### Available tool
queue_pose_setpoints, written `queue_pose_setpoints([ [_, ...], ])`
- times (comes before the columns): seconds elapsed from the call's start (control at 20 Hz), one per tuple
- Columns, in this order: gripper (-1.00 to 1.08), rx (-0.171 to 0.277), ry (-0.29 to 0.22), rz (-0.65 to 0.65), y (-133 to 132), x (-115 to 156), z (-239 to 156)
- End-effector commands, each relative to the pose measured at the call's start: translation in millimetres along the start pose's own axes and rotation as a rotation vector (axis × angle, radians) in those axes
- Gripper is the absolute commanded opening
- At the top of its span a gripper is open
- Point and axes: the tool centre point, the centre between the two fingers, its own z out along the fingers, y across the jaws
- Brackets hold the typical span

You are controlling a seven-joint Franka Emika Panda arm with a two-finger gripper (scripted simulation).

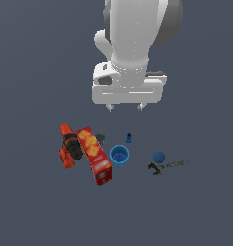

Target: Pick up a designated object from a clutter of objects.

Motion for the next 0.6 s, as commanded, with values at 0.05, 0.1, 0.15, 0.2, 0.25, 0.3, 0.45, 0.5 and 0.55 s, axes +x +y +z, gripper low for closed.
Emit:
queue_pose_setpoints([
  [0.05, 1.0, 0.001, 0.0, -0.001, -0.4, 0.0, -0.1],
  [0.1, 1.0, 0.002, 0.0, -0.002, -1.5, 0.1, -0.3],
  [0.15, 1.0, 0.005, 0.0, -0.005, -3.3, 0.3, -0.7],
  [0.2, 1.0, 0.009, 0.001, -0.009, -5.8, 0.4, -1.3],
  [0.25, 1.0, 0.013, 0.001, -0.014, -9.0, 0.7, -2.0],
  [0.3, 1.0, 0.019, 0.002, -0.02, -12.7, 0.9, -2.7],
  [0.45, 1.0, 0.029, 0.002, -0.032, -19.5, 1.3, -3.9],
  [0.5, 1.0, 0.03, 0.002, -0.033, -20.3, 1.3, -3.9],
  [0.55, 1.0, 0.03, 0.002, -0.033, -20.2, 1.4, -3.9],
])
